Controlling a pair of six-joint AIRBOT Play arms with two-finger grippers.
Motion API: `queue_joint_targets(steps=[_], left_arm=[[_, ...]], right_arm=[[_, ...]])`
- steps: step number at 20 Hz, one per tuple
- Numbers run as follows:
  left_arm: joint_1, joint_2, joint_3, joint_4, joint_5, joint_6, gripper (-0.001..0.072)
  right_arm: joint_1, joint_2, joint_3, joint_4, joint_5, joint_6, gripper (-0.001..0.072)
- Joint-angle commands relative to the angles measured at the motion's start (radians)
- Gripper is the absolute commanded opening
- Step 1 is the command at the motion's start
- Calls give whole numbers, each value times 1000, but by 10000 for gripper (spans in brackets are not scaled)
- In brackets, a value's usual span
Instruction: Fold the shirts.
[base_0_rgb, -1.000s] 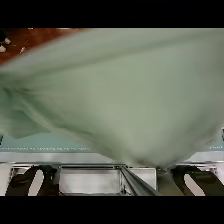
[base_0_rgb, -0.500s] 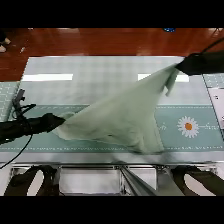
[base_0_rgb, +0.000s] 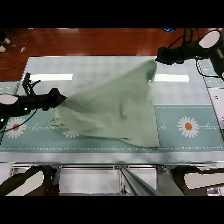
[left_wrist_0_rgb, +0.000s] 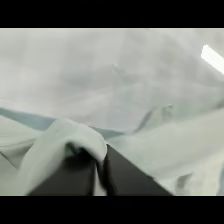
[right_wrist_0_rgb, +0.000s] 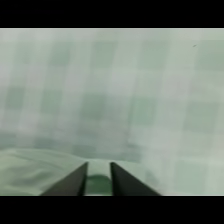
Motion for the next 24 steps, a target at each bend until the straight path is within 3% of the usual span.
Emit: queue_joint_targets(steps=[1,5,7,9,12,15,18,21,24], left_arm=[[1,-194,163,16,-192,10,506],[169,-233,327,227,-594,-3,510],[282,-166,298,276,-652,-3,509],[390,-62,201,328,-631,1,509],[533,74,-13,353,-586,-19,509],[553,127,-201,326,-555,-8,510],[550,126,-256,318,-496,13,510],[536,120,-285,201,-385,63,509],[435,100,-290,160,-281,76,509]], right_arm=[[-8,-61,47,-33,1,68,420],[-138,51,46,-225,221,109,408],[-228,124,-12,-329,319,114,408],[-327,236,-197,-320,275,126,408],[-406,435,-624,-163,102,105,408],[-379,576,-924,17,10,19,408],[-347,639,-1037,79,6,-25,408],[-322,641,-1041,75,10,-37,408],[-322,641,-1041,75,13,-37,408]])
